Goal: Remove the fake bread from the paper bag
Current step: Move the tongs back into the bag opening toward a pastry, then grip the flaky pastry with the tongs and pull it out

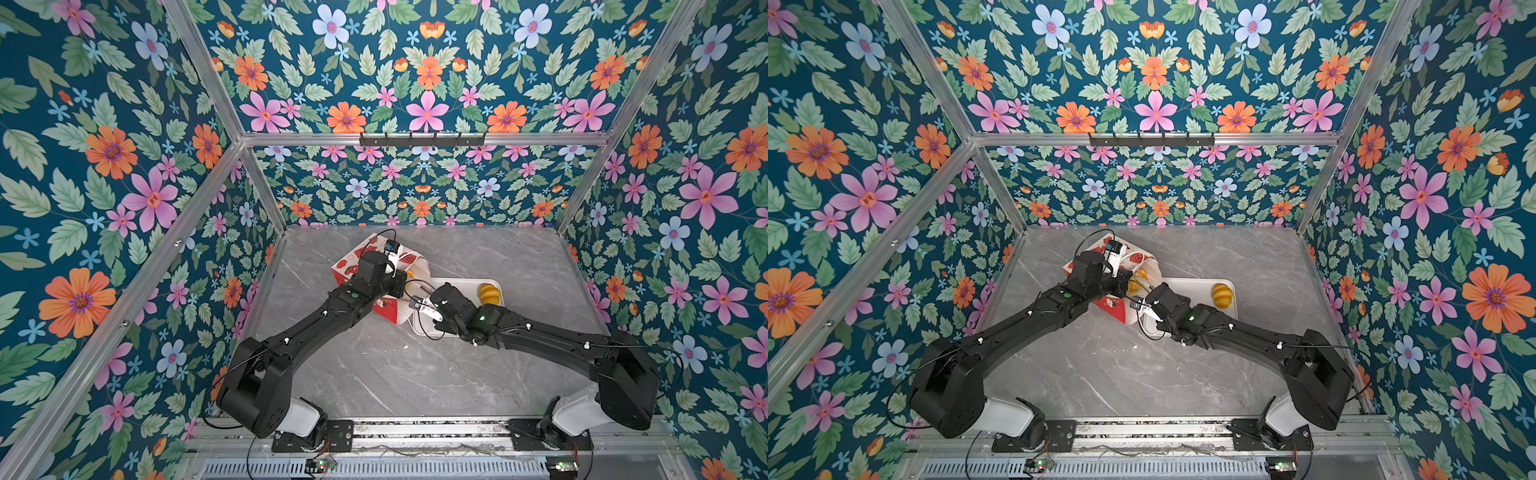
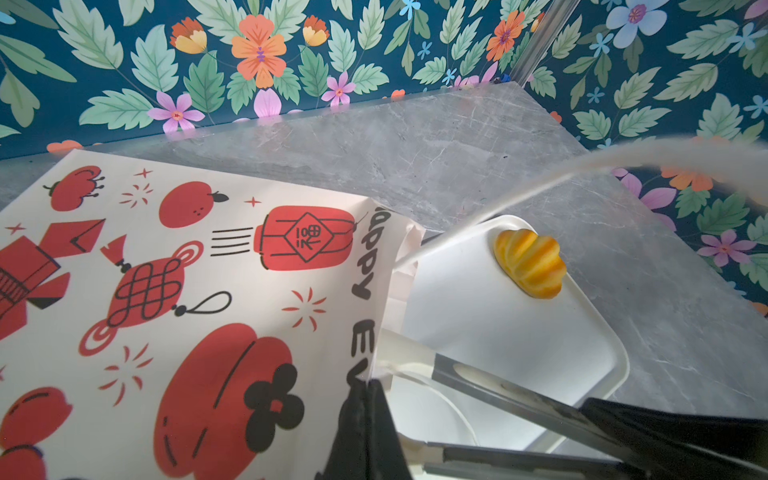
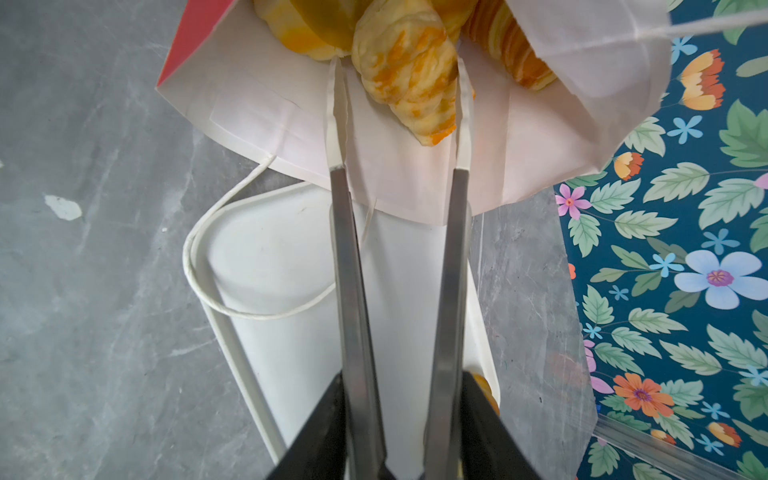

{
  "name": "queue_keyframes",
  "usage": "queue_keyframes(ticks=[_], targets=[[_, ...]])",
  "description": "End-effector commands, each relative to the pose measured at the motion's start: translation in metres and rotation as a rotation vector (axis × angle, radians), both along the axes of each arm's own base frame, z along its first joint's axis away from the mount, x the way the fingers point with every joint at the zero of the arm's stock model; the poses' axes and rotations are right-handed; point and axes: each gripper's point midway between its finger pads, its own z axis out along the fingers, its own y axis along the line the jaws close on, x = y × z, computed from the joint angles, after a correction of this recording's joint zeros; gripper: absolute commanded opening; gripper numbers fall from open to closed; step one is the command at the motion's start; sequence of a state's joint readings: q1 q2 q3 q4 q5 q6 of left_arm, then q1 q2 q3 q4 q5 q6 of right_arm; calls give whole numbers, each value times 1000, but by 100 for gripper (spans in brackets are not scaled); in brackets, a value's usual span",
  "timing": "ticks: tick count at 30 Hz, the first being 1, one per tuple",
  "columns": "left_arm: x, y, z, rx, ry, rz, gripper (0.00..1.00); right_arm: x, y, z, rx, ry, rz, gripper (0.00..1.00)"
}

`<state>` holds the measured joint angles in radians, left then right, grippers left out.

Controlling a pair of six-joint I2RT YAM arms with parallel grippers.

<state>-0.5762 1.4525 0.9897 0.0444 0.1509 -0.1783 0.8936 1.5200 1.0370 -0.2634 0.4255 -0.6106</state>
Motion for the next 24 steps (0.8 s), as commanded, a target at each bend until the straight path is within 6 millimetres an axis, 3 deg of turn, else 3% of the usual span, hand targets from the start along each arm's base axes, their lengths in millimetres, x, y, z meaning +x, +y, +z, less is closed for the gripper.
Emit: queue_keyframes(ticks=[1,6,14,20,24], targets=[[3,-4,14,-30,-40,-14,0,11,5,8,12,-52,-14,41],[1,-3,14,-31,-42,-14,0,22,5,6,-7,-74,-44,40],[-1,0,15,-30,-44,-6,0,29,4,6,-36,-93,-68,28],[0,2,13,-26,-41,5,0,18,-8,19,-34,-65,-82,27],[3,1,10,-29,-38,11,0,-4,-20,27,-13,16,-100,26]])
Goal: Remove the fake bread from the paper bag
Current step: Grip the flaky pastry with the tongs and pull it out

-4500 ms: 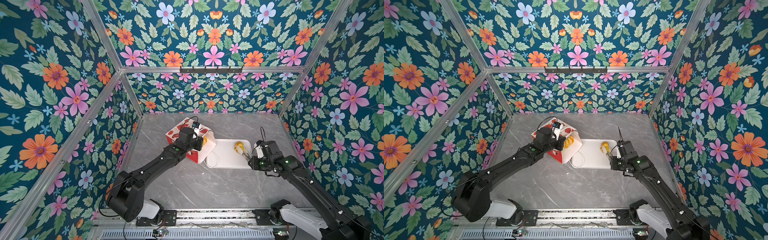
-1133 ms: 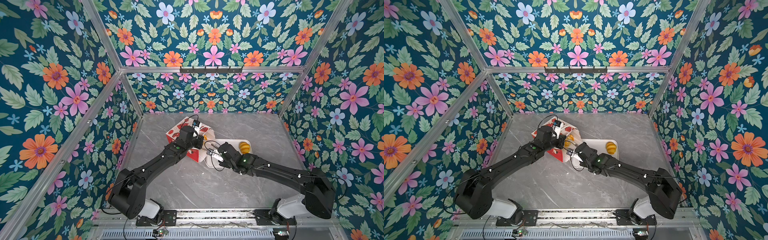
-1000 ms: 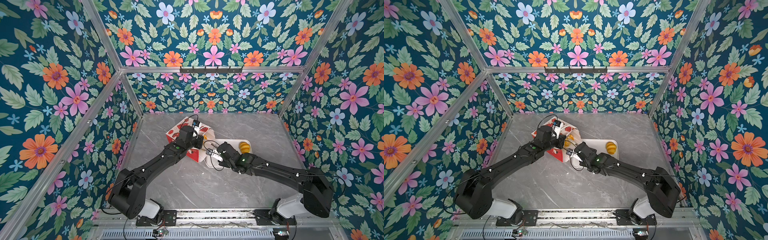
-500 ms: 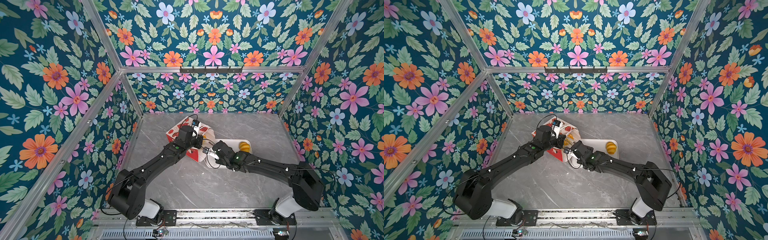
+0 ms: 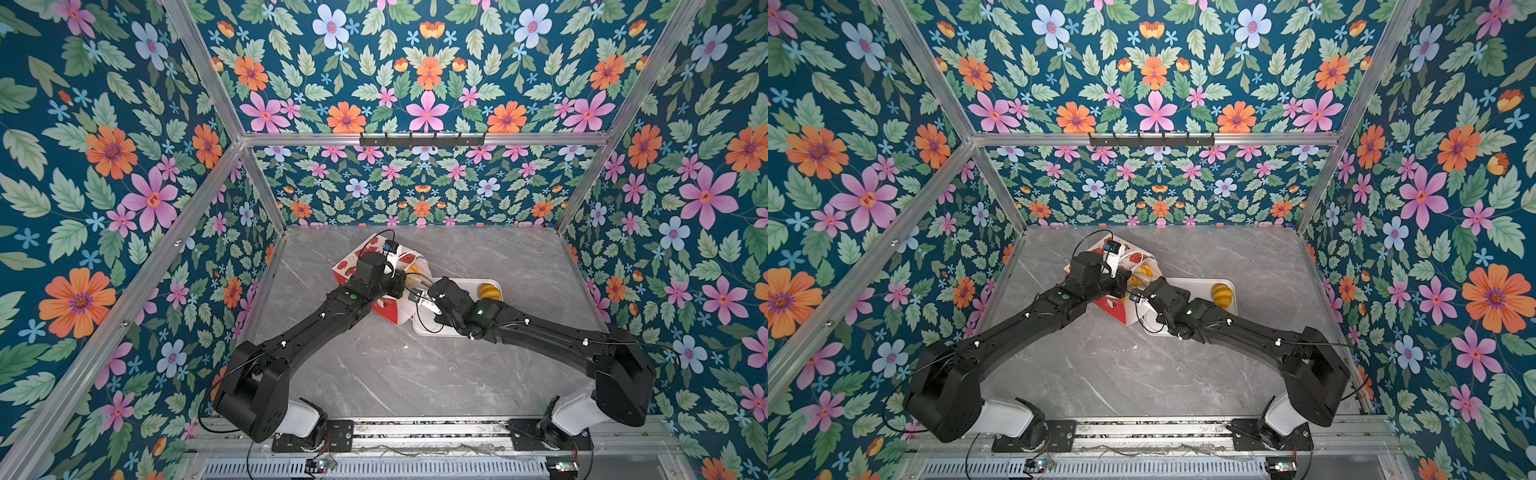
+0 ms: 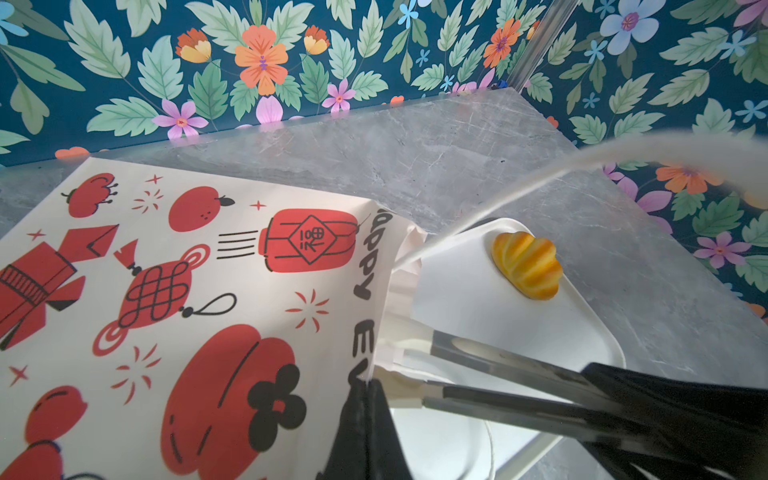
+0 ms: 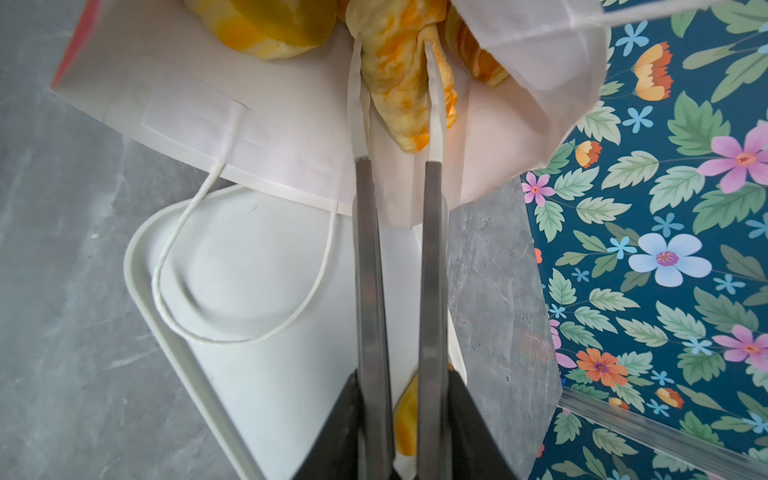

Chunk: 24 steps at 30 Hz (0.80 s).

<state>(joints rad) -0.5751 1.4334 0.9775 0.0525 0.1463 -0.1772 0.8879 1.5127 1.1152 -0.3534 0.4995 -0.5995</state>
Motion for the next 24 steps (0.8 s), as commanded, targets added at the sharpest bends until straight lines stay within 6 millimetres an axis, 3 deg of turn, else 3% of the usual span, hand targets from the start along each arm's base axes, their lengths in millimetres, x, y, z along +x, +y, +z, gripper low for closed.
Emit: queue_keyframes(ticks=[1,16,24], targets=[[5,-3,5,-25,-22,7,0,-18,-12,5,32,74,-45,26],[18,-6,4,-49,-21,41,0,-101,-75,14,88,394,-256,25],[19,-3,2,-43,-25,58,0,-110,-105,27,93,377,-395,24]])
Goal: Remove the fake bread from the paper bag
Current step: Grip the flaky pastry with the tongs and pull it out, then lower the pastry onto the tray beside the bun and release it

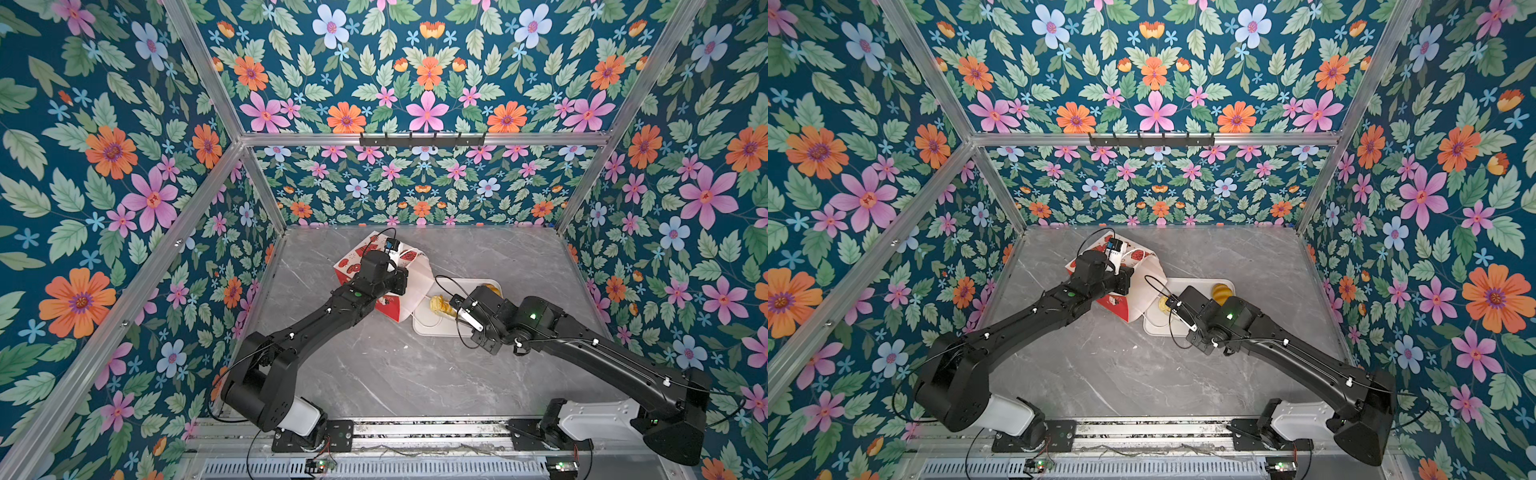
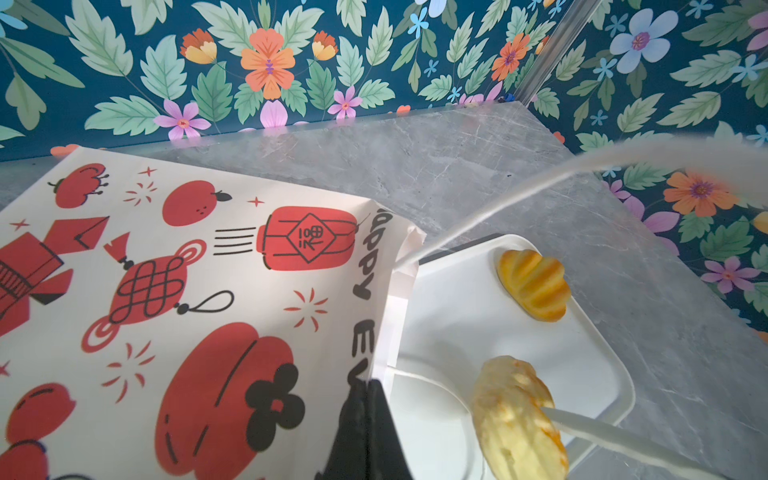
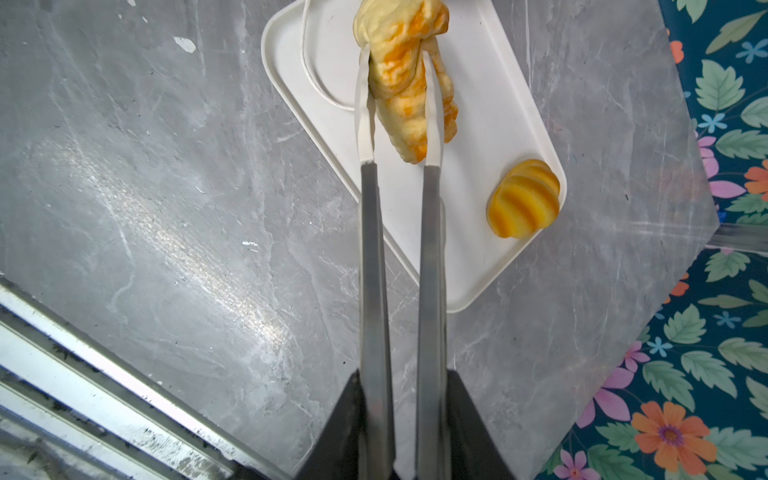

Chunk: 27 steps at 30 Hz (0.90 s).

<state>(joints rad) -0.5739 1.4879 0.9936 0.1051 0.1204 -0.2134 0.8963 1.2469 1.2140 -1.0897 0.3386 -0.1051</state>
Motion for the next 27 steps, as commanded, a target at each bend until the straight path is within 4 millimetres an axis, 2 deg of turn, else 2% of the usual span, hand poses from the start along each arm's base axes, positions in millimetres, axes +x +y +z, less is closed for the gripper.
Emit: queue_keyframes(ticks=[1,6,15,22,27], targets=[[4,1,7,-20,-27,17,0,0,-20,2,-46,10,-119,24],[3,2,7,-22,-30,16,0,1,-33,-10,-84,84,-201,23],[-2,8,6,-16,-30,23,0,10,-43,-23,-177,134,-260,23],[-3,9,3,-19,-23,20,0,7,-46,-11,-166,117,-239,23],[-3,9,2,-27,-23,19,0,-2,-57,-2,-205,139,-241,23]])
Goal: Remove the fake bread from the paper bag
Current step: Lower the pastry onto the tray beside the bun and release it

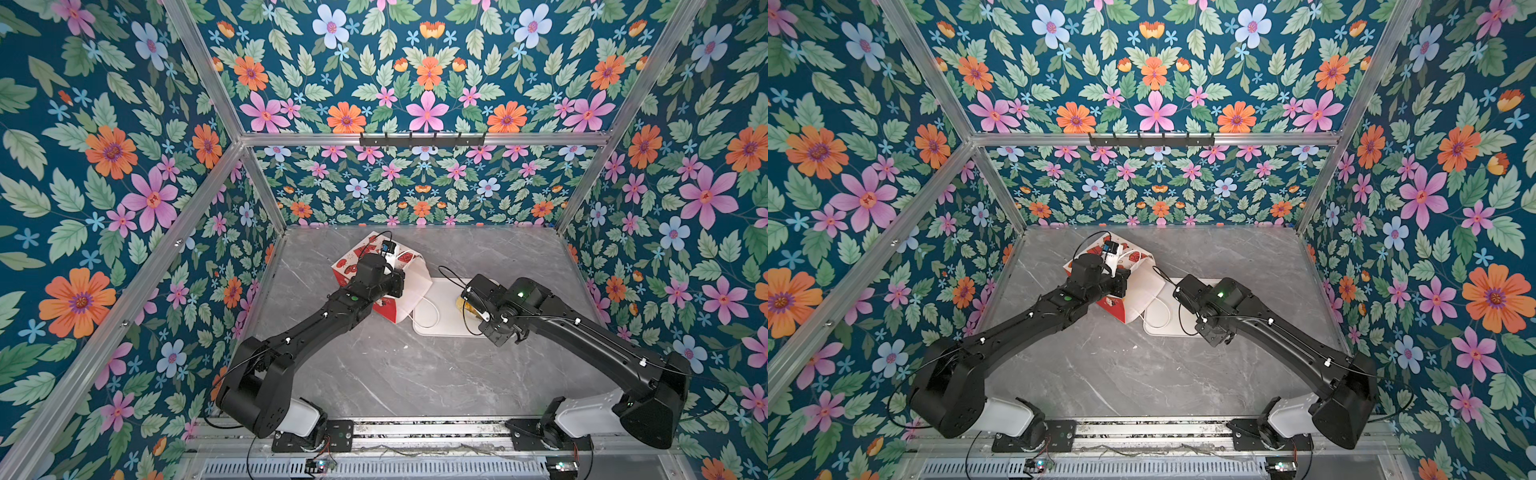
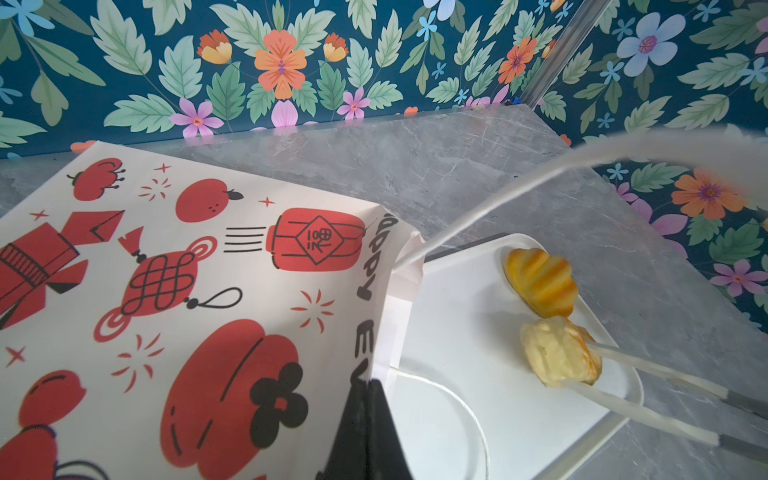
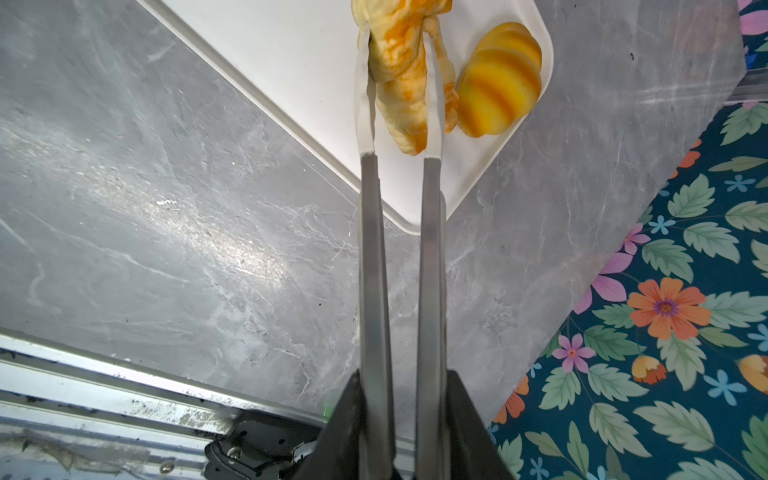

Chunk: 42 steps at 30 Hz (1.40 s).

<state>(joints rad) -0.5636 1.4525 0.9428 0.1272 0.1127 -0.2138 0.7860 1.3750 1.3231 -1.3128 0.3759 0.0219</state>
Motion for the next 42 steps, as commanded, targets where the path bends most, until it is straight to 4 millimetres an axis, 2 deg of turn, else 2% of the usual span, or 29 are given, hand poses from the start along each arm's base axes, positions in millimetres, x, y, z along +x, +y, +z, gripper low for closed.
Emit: queue_keyframes(ticks=[1,6,14,17,21,26,35,38,42], targets=[[2,-2,5,-26,-15,0,0,-11,-15,5,-60,37,-2,23],[1,-1,2,-29,-13,2,0,-18,-25,1,-121,78,-1,23],[2,0,2,-31,-14,3,0,-22,-30,-4,-154,106,-3,23],[2,0,1,-34,-13,3,0,-23,-38,-5,-209,114,-16,23],[3,-2,2,-40,-13,0,0,-17,-32,5,-166,70,-4,22],[3,-3,2,-47,-12,-4,0,-17,-34,15,-190,79,10,21],[2,-2,-1,-49,-9,-3,0,-26,-33,-2,-197,147,12,21],[3,-3,1,-50,-12,-4,0,-26,-32,-5,-188,148,1,24],[3,-2,1,-51,-12,-4,0,-24,-28,-3,-157,128,-1,33]])
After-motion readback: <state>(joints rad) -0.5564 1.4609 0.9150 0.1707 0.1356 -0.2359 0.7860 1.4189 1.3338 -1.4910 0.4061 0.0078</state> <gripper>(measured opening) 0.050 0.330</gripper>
